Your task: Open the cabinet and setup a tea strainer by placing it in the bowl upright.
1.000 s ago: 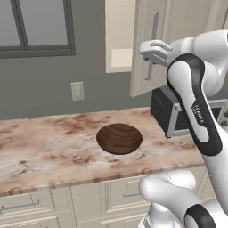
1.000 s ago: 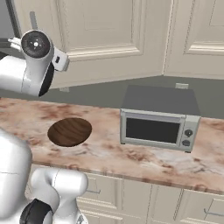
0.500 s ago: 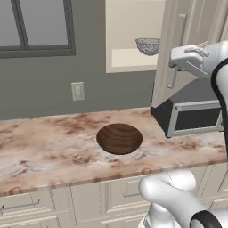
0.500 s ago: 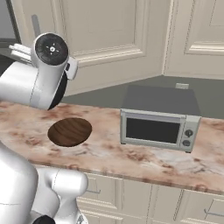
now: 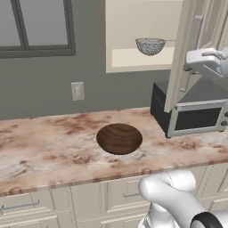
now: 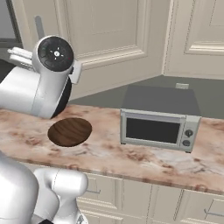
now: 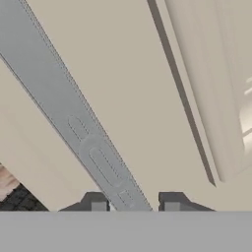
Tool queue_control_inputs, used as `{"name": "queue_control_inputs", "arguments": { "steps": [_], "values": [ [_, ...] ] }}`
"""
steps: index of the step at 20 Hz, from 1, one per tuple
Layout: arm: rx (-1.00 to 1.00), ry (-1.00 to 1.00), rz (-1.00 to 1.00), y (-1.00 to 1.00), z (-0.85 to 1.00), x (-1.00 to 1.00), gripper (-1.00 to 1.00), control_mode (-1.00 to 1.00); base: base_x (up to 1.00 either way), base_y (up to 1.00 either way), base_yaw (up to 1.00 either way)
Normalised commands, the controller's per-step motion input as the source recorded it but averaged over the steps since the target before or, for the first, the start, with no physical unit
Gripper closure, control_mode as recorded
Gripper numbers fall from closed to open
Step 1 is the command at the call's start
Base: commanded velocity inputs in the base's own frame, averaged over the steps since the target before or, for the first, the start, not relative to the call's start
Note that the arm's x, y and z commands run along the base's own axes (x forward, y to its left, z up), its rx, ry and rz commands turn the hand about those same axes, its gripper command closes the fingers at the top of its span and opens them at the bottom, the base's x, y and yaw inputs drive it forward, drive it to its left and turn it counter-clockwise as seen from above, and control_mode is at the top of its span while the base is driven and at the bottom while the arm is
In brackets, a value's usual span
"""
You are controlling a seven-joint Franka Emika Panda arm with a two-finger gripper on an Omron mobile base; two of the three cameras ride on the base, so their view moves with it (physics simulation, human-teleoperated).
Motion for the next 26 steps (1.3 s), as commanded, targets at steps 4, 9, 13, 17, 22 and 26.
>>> {"name": "queue_control_inputs", "arguments": {
  "steps": [4,9,13,17,22,26],
  "values": [
    [-0.04,0.0,0.0,0.0,0.14,-0.26,-1.0,-1.0,0.0,0.0,0.0],
    [-0.09,0.0,-0.05,0.0,0.22,-0.42,-1.0,-1.0,0.0,0.0,0.0],
    [-0.14,0.0,-0.1,0.0,0.27,-0.59,-1.0,-1.0,0.0,0.0,0.0],
    [-0.15,0.0,-0.1,0.0,0.27,-0.67,-1.0,-1.0,0.0,0.0,0.0],
    [-0.21,0.03,-0.08,0.35,0.07,-0.57,-1.0,-1.0,0.0,0.0,0.0],
    [-0.34,0.13,-0.06,0.85,0.02,-0.11,-1.0,-1.0,0.0,0.0,0.0]
  ]
}}
